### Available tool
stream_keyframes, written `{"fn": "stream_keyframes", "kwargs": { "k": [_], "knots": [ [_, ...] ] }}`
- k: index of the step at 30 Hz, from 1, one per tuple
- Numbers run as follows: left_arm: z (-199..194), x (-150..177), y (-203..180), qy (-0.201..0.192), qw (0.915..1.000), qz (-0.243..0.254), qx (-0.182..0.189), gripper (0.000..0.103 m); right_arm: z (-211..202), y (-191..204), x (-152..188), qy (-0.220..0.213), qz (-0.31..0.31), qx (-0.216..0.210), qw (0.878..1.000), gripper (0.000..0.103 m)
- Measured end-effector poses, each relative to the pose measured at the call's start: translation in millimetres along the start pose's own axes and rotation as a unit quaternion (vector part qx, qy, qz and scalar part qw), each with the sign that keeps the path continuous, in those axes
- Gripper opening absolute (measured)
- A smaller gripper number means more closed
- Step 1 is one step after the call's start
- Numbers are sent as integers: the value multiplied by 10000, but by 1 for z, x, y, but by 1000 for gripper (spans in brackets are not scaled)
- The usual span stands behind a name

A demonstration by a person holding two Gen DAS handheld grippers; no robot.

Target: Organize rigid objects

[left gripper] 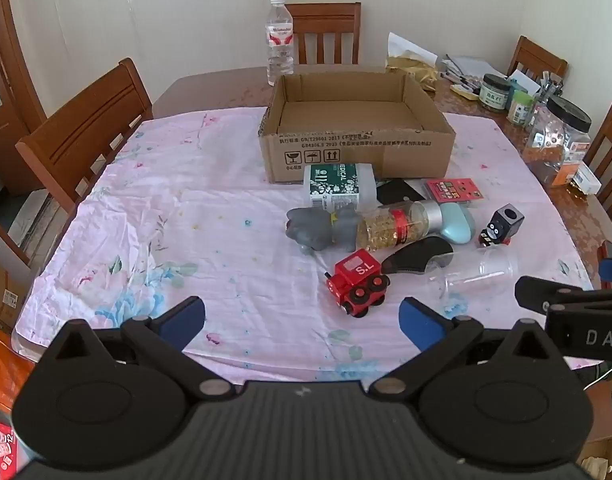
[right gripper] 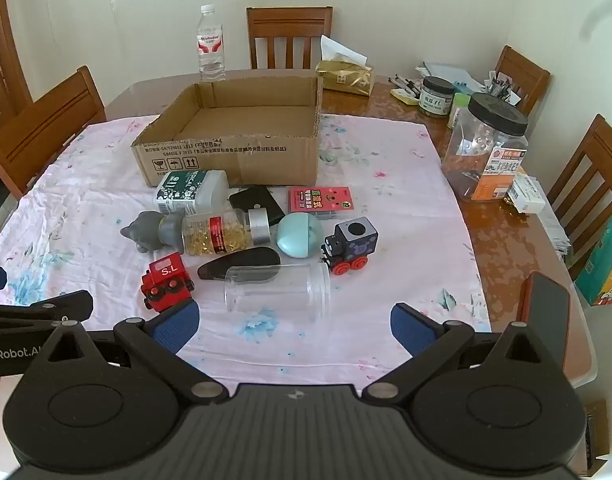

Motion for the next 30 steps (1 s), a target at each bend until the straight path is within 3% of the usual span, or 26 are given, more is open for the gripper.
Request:
{"fn": "stream_keyframes", "kwargs": {
  "k": [30],
  "knots": [
    [-7,-1,-5,-54,9999,-32,-85,103,-2,-3,-3,-29,-73,-17,10000,103]
  ]
}}
Point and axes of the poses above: each gripper's, at about its wrist camera, not at the fingertips, and z roughly the way its jaws point, y to its left, x to its underside, the point moved 1 cm from there along z, roughly the way its jaws point, and after that the axes turned 8 degrees about -z, right-handed, at the moved point
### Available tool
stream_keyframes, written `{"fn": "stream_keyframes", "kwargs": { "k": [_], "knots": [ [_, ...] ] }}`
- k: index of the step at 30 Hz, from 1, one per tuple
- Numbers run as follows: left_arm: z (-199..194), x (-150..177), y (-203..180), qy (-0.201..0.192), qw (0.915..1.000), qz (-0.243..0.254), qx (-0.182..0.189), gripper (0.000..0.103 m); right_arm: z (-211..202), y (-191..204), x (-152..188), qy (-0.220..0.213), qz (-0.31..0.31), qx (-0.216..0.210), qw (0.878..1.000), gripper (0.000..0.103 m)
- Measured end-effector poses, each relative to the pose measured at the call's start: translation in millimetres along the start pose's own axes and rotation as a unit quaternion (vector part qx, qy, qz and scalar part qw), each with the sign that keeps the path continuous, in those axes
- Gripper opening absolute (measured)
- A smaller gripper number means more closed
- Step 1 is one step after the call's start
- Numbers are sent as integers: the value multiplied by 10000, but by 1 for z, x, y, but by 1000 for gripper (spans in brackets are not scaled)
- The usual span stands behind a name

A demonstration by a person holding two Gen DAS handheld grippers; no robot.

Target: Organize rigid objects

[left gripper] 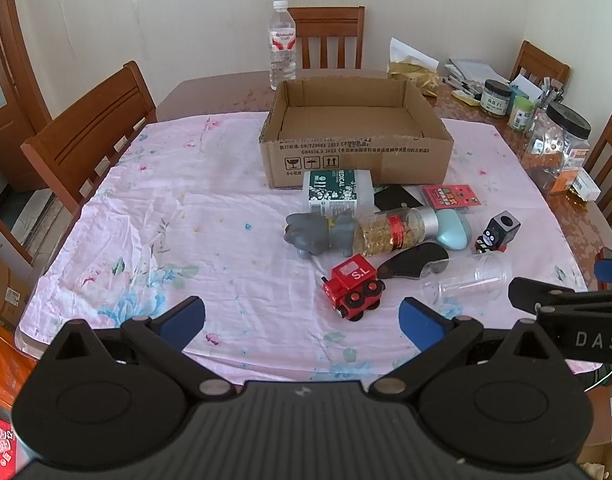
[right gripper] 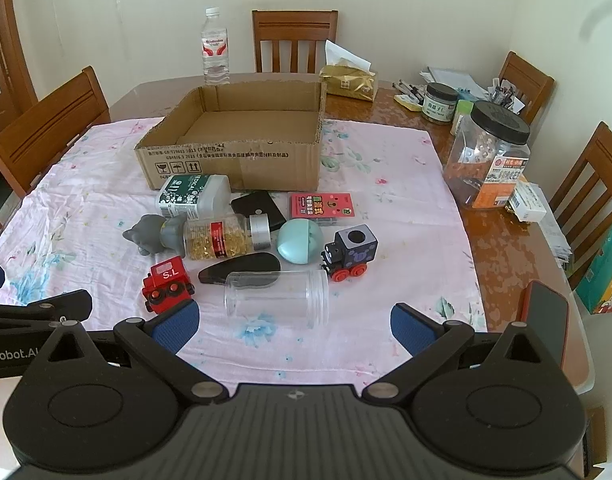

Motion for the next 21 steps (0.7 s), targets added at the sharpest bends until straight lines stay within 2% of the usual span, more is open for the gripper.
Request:
{"fn": "stream_keyframes", "kwargs": {
  "k": [21],
  "knots": [
    [-3,-4,-2,-29,10000,-9,-2,103,-2,-1,-2,-54,-43,12,10000,103]
  ]
}}
Point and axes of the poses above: each gripper's, at about its wrist camera, not at the fingertips, and z roughly the way its jaws point, y to its left, x to its underside, the point moved 1 cm from there along z, roughly the way its jaws point, and after that the axes turned 8 degrees about -z, right-handed, at the moved point
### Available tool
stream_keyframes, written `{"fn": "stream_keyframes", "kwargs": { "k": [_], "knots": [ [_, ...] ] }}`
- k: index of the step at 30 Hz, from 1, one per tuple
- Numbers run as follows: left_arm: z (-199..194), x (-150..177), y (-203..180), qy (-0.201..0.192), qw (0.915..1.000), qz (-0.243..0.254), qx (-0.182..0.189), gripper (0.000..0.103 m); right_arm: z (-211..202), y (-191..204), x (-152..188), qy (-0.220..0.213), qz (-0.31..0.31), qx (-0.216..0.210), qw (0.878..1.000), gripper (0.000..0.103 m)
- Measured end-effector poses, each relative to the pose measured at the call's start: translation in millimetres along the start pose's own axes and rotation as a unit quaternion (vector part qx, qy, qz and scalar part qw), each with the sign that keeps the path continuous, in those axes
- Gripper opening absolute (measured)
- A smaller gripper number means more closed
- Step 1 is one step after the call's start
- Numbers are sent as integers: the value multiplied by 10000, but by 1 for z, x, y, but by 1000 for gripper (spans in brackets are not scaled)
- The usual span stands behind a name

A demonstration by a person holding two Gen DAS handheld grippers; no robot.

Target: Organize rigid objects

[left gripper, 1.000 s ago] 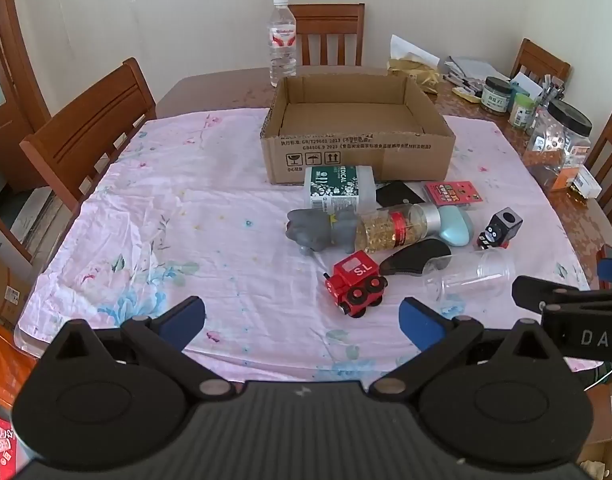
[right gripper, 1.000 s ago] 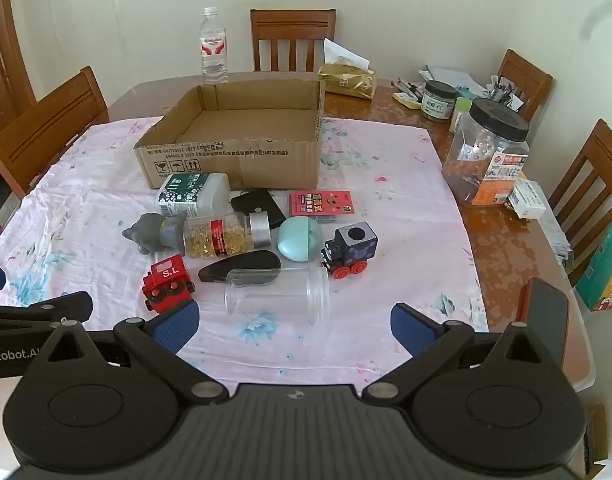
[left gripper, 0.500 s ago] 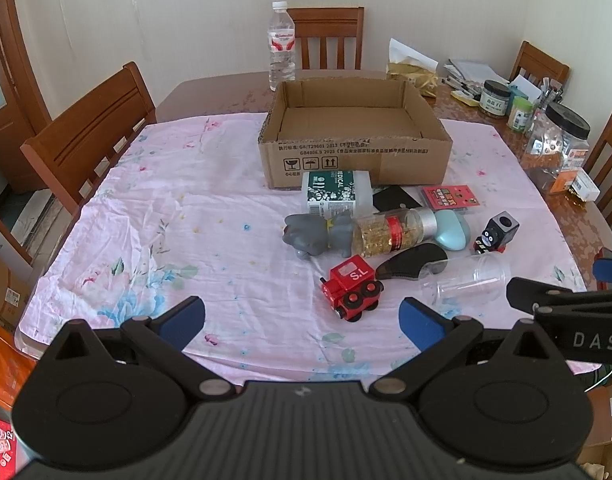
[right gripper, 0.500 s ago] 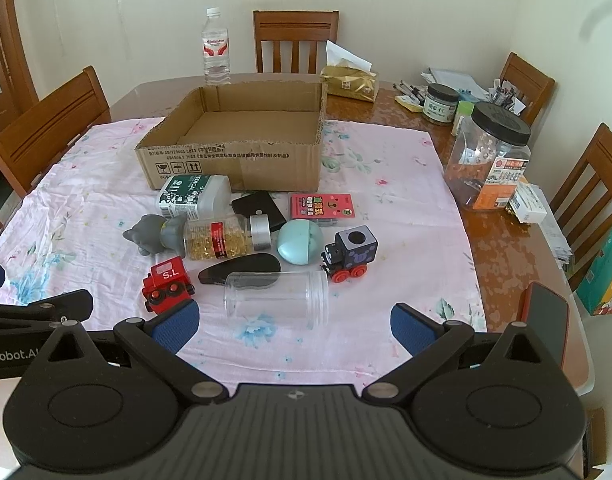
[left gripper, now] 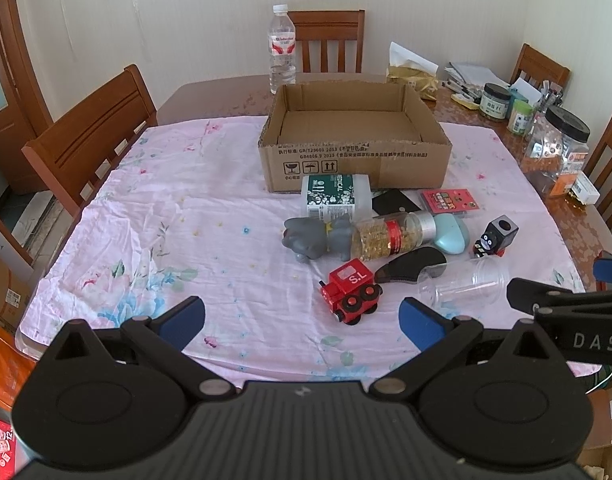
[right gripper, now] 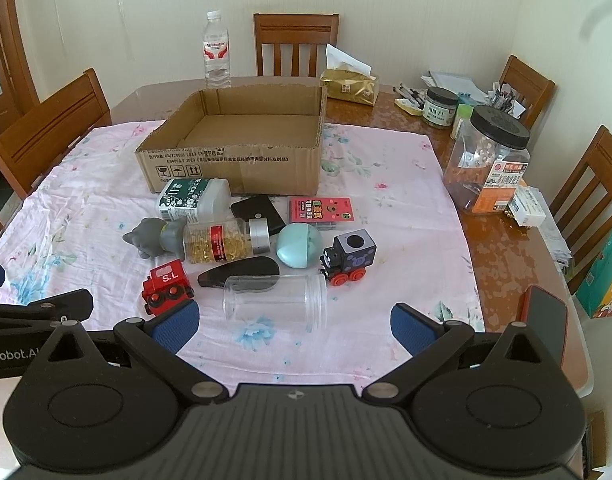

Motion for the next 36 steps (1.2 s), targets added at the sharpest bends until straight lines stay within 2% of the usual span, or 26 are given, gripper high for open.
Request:
{"fn": "stream_keyframes", "kwargs": {
  "k": [36],
  "knots": [
    [13,-5,-1,-53,10000,-21,82,103,9,0,-5,-43,-209,86,9997,103]
  ]
}}
Point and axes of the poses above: each gripper's, at about its wrist camera, not at the fingertips, and z roughly the way its jaws point, y to its left, x to its underside, the point moved 1 cm from there along z, roughly the way its jaws point, and after that the axes turned 8 degrees about -z, right-handed, at the moved point
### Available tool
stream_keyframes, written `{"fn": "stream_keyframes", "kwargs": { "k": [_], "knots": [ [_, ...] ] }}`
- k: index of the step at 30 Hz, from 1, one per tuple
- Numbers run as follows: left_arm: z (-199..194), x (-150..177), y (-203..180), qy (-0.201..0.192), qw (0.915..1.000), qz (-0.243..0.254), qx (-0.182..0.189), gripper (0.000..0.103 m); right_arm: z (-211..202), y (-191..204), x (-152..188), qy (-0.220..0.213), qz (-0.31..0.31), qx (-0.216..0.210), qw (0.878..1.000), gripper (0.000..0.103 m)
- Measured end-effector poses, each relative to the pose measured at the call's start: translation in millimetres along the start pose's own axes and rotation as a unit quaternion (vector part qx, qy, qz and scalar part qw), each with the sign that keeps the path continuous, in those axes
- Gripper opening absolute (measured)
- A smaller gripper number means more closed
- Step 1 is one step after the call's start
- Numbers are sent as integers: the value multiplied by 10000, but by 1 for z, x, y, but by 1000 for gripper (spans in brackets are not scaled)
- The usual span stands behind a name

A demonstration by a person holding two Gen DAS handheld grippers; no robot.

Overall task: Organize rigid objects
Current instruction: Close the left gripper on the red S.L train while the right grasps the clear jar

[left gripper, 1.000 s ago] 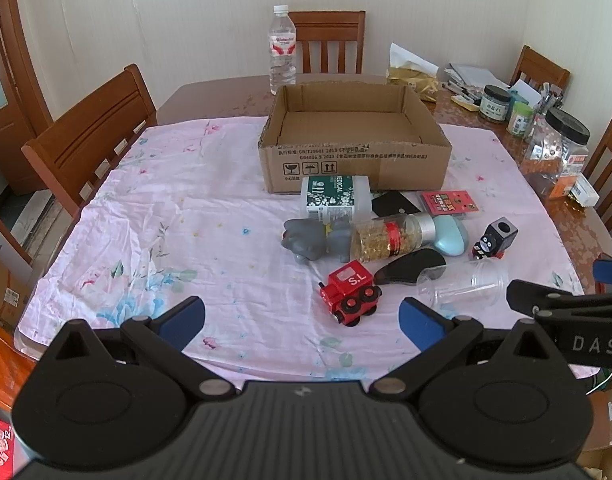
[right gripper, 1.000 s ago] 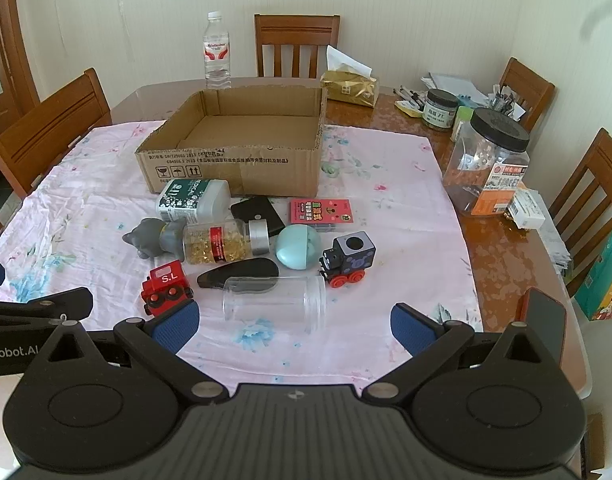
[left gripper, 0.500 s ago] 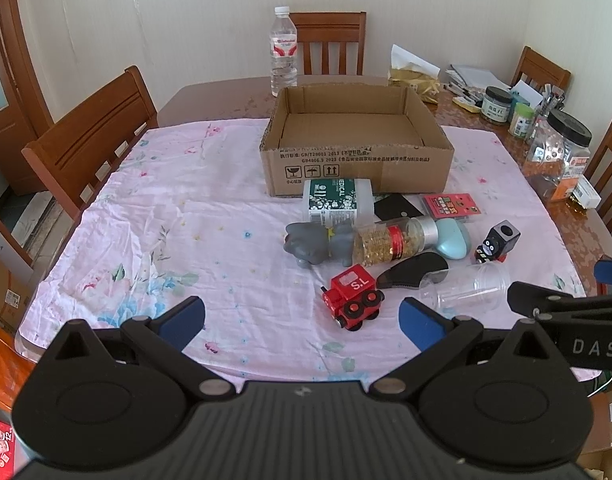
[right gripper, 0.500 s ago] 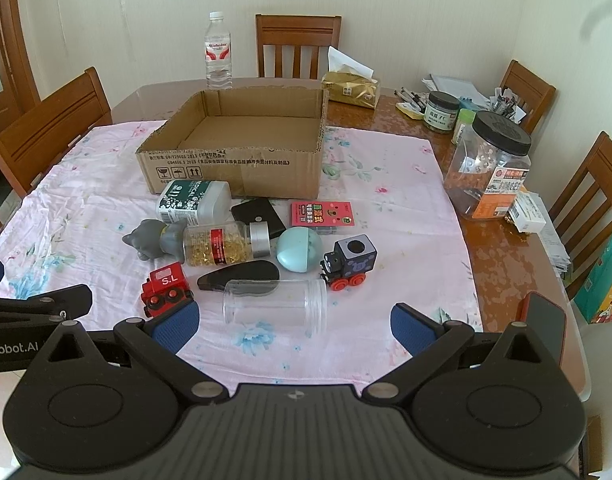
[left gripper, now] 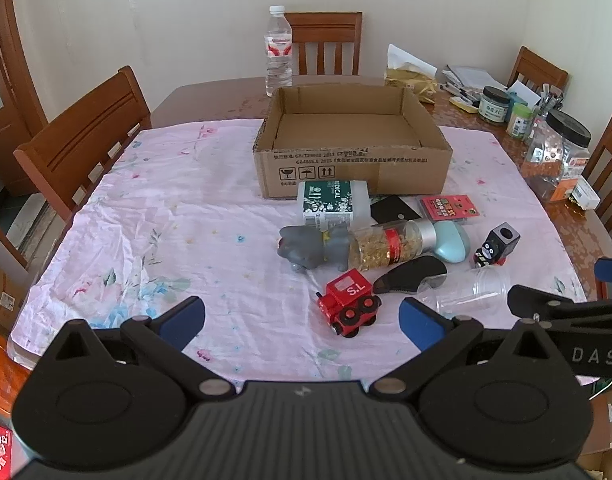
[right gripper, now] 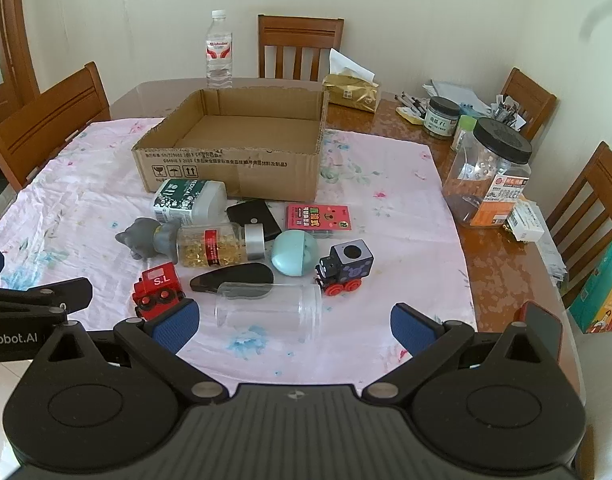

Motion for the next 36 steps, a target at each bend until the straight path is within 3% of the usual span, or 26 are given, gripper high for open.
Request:
{"fn": "stream_keyframes", "kwargs": {
  "k": [11,20,28,36],
  "knots": [
    [25,-3,-1,-98,9999,-75,15,103,12,-3,8,-128,-204,-97,9997,103],
    [77,-5,-6,-153,9999,-61,-51,103,23,-8,22,-50,-376,-205,9991,103],
    [117,-4,-23,58,10000,56,-2,103,31,-14,30,150,-341,-154,9992,103],
    [122,8,-10,273,9995,140,-46,103,40,-16,28,229,-323,-221,9990,103]
  ]
}}
Point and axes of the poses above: each gripper's, at about its wrist camera, not at the fingertips, and z roughly the way its jaws point, y to its left, x to its underside, the point moved 1 cm from there along z, roughly the way its jaws point, and after that the axes turned 8 degrees about -z, right-handed, at the moved point
